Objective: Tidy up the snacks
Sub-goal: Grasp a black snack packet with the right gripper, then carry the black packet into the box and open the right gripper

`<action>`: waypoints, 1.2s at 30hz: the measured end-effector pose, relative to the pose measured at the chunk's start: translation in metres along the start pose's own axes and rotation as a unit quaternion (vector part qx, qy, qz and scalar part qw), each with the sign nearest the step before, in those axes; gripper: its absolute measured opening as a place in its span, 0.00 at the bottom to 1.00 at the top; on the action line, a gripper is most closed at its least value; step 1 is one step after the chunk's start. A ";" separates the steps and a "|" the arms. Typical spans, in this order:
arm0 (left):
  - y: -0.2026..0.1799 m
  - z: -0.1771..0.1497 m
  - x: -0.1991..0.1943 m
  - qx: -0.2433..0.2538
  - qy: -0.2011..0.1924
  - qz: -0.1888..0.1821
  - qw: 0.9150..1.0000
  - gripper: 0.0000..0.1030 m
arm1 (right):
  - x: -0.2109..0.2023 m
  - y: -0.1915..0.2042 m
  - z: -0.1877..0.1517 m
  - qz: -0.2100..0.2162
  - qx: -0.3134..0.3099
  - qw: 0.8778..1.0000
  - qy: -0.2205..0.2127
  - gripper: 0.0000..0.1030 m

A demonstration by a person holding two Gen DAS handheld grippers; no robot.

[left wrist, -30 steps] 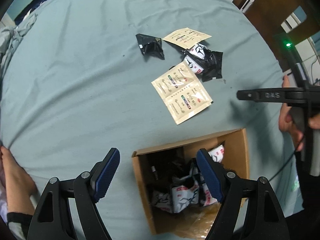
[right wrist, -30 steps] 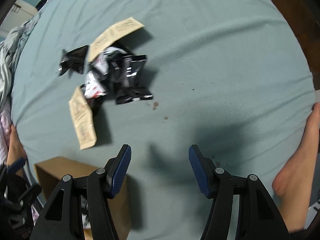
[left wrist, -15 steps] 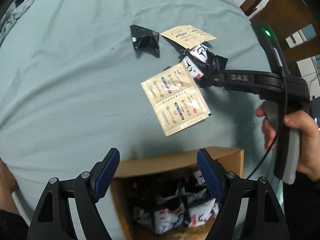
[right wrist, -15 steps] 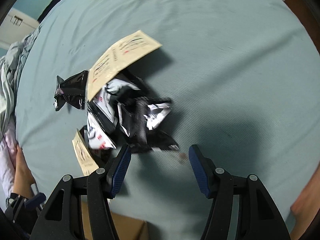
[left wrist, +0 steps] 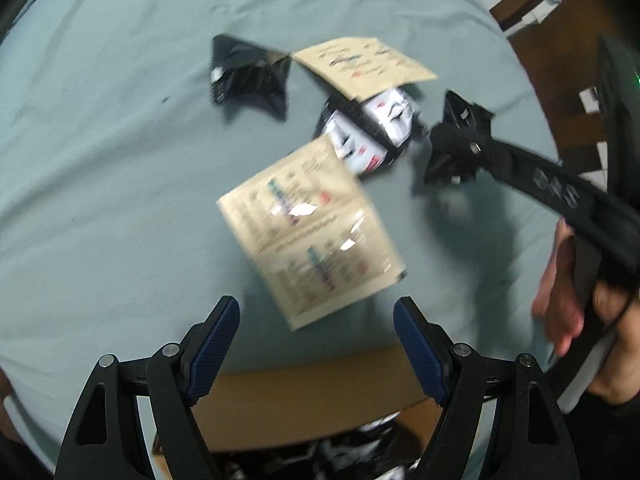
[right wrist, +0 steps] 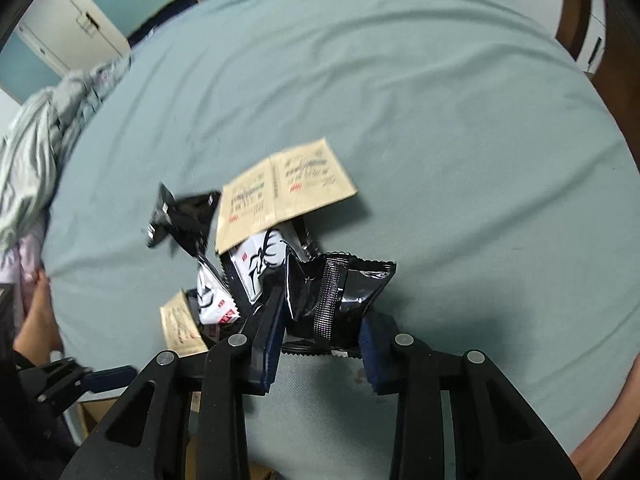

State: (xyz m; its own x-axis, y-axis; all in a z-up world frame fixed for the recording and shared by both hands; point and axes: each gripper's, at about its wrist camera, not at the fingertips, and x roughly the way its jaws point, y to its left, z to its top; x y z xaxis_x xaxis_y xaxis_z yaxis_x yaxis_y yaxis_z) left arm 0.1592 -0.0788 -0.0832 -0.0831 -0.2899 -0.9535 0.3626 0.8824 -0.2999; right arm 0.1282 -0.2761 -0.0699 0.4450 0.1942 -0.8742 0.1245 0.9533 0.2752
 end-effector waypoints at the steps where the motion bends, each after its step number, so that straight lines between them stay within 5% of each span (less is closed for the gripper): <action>1: -0.002 0.005 0.002 -0.002 0.001 -0.004 1.000 0.78 | -0.004 -0.003 -0.001 0.003 0.004 1.000 -0.004 0.31; 8: -0.004 0.035 0.029 -0.041 0.020 0.001 0.999 0.78 | -0.025 -0.018 -0.014 0.010 0.014 1.000 -0.016 0.31; 13: -0.015 0.048 0.042 -0.023 0.036 0.025 0.999 0.79 | -0.056 -0.034 -0.021 0.013 0.006 1.000 -0.027 0.31; 15: -0.019 0.048 0.039 -0.012 0.039 0.036 0.999 0.60 | -0.061 -0.038 -0.023 0.012 0.005 1.000 -0.029 0.31; 19: -0.014 0.032 0.015 -0.008 0.023 0.010 1.000 0.00 | -0.074 -0.045 -0.028 0.003 0.009 1.000 -0.028 0.31; 29: -0.017 -0.019 -0.098 0.044 -0.067 0.031 0.996 0.00 | -0.118 -0.022 -0.040 -0.050 -0.042 0.998 -0.018 0.31; 36: -0.022 -0.073 -0.150 0.074 -0.086 0.045 0.992 0.00 | -0.156 0.013 -0.055 -0.048 -0.070 0.996 -0.002 0.31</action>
State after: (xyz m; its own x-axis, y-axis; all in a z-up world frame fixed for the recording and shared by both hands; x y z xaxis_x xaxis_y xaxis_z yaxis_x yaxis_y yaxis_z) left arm 0.0960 -0.0278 0.0643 0.1108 -0.2820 -0.9530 0.4955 0.8469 -0.1930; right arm 0.0114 -0.2813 0.0476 0.4402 0.0995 -0.8924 0.0413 0.9905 0.1308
